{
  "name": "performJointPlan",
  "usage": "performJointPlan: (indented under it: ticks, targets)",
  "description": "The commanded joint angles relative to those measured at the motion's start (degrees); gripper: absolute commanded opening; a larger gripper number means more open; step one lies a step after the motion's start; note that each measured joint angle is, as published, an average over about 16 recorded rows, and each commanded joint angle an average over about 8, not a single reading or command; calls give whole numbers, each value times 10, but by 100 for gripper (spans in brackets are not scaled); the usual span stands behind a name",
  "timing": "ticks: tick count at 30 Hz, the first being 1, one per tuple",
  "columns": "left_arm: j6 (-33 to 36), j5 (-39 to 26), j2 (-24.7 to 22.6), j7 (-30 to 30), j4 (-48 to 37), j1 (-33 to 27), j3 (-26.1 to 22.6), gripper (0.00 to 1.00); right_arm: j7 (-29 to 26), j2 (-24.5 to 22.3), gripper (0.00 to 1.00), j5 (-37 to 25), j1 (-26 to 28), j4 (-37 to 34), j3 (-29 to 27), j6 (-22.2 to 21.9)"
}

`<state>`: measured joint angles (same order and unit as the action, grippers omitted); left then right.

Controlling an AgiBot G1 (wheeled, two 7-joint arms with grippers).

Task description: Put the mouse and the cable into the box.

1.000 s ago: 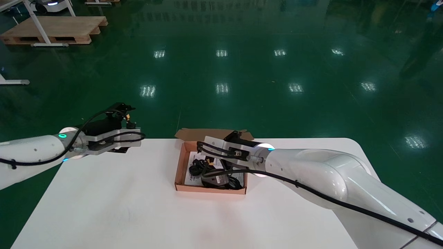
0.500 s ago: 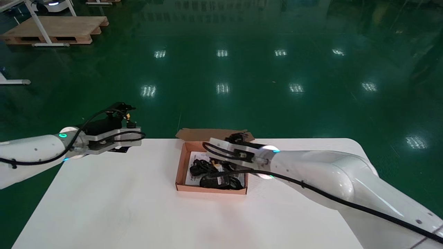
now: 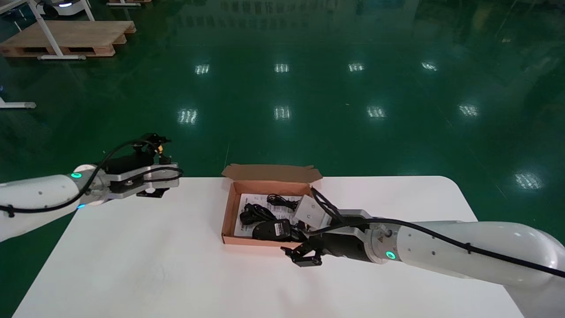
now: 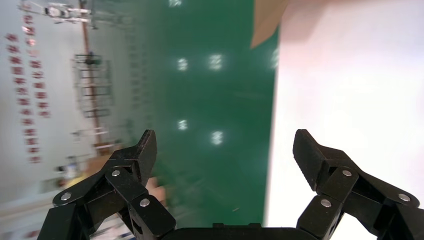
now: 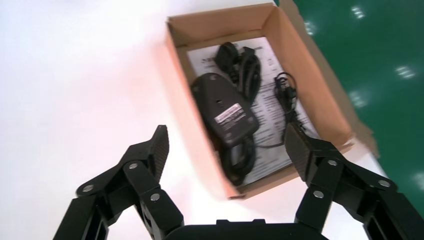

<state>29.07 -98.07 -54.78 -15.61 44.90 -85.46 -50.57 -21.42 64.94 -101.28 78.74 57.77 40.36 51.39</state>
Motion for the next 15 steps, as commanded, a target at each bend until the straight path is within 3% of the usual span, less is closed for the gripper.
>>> performJointPlan:
  ticks: [1,15]
  targets:
    - [12,12,5,6,7,5,7,100,5,-14,100,28,-8,8,-12,16]
    - [154,153,54,72,78,65,94,100,41,-115,100,228,-66,61,-93,131]
